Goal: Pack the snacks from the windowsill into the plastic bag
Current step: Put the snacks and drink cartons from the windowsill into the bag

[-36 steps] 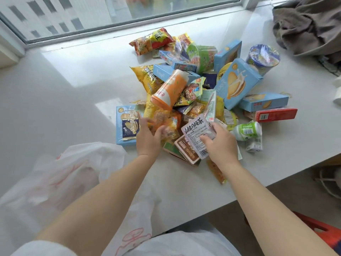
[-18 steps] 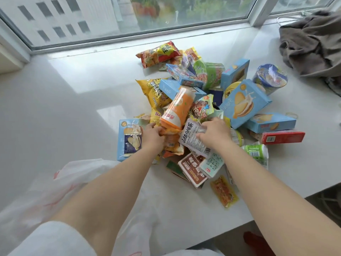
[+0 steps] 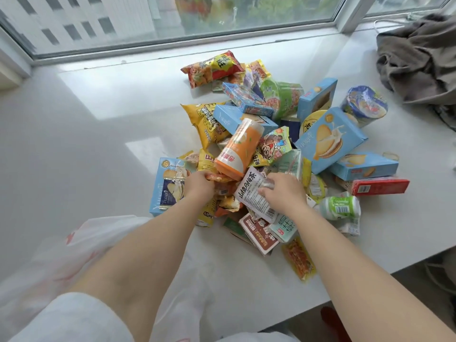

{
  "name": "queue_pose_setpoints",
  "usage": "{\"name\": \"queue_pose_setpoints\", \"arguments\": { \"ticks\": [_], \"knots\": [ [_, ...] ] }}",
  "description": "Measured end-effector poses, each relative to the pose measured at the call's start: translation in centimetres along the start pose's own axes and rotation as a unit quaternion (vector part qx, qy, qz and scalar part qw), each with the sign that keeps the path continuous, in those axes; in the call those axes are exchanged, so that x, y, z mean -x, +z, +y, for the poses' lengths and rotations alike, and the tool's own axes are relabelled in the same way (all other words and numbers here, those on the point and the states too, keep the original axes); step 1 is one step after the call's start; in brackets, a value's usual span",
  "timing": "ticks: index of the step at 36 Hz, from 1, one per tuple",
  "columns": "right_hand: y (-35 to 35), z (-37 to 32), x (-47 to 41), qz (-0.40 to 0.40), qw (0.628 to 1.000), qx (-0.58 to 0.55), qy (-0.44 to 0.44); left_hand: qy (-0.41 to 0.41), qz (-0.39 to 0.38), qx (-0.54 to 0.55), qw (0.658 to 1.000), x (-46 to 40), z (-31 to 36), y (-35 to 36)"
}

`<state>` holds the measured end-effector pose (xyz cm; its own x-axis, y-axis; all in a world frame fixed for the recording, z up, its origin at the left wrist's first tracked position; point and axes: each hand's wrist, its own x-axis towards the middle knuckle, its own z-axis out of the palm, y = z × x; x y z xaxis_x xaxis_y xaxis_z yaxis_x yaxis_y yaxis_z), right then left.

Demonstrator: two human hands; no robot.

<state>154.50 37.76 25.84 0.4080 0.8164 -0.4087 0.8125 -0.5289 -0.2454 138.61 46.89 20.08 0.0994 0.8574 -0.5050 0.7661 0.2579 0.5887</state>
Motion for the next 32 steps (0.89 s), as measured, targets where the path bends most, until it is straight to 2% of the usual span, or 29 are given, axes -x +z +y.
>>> {"name": "queue_pose_setpoints", "arguments": {
  "ticks": [4, 8, 13, 17, 23, 29, 32],
  "knots": [
    [0.3, 0.4, 1.9, 0.017, 0.997, -0.074, 0.024, -0.005, 0.018, 0.032, 0.999, 1.5, -1.0, -0.5],
    [0.8, 1.5, 3.8, 0.067, 0.986, -0.136, 0.067, 0.007, 0.052, 0.076, 0.996, 4.3, -2.4, -0.3],
    [1.2, 3.7, 5.5, 0.123, 0.954, -0.227, 0.150, 0.047, 0.072, 0.175, 0.981, 7.4, -2.3, 0.5],
    [1.4, 5.5, 6.2, 0.139, 0.933, -0.282, 0.175, 0.065, 0.032, 0.238, 0.968, 8.6, -0.1, 0.7],
    [1.5, 6.5, 6.5, 0.140, 0.929, -0.296, 0.172, 0.036, -0.054, 0.228, 0.971, 7.6, 3.9, 2.4],
    [1.6, 7.1, 6.1, 0.137, 0.930, -0.301, 0.160, 0.034, -0.070, 0.221, 0.972, 5.6, 5.5, 4.9],
    [1.7, 7.4, 5.8, 0.132, 0.934, -0.294, 0.155, 0.000, -0.074, 0.226, 0.971, 4.3, 5.0, 6.6]
  ]
}}
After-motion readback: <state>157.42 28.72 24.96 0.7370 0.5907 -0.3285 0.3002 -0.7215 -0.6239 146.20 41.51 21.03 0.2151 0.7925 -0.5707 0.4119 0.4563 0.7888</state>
